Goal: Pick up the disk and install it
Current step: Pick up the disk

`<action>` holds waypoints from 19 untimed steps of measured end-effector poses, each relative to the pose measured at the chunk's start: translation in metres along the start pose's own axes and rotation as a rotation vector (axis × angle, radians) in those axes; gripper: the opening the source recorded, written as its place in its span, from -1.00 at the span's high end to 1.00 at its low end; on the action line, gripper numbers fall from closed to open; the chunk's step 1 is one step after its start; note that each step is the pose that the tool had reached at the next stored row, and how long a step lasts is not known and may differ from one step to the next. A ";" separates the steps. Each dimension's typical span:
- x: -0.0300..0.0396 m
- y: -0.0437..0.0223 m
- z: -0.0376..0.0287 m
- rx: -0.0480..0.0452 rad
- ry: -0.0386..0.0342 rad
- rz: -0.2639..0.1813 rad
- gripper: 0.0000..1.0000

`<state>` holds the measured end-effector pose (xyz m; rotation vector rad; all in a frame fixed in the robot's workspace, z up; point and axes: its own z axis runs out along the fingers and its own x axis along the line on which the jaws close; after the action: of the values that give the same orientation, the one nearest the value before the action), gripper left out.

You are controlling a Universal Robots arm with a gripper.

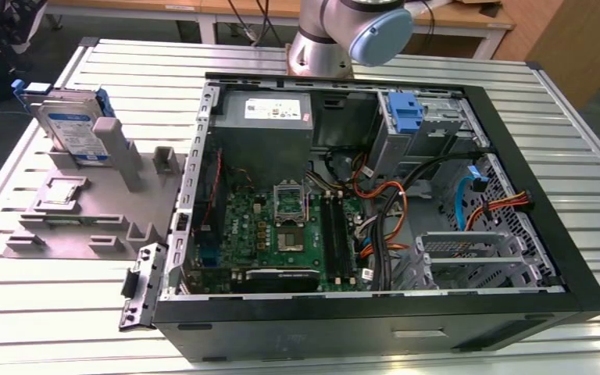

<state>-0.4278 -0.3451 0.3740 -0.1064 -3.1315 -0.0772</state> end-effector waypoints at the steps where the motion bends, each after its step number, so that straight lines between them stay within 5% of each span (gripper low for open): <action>1: 0.0001 0.0000 0.0000 0.0000 0.0000 0.000 0.80; 13: 0.0003 0.0000 0.0000 0.0002 0.0006 -0.011 0.80; 19: 0.0003 0.0000 0.0001 0.0008 0.0044 -0.092 0.80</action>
<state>-0.4281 -0.3451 0.3739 0.0376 -3.1310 -0.0766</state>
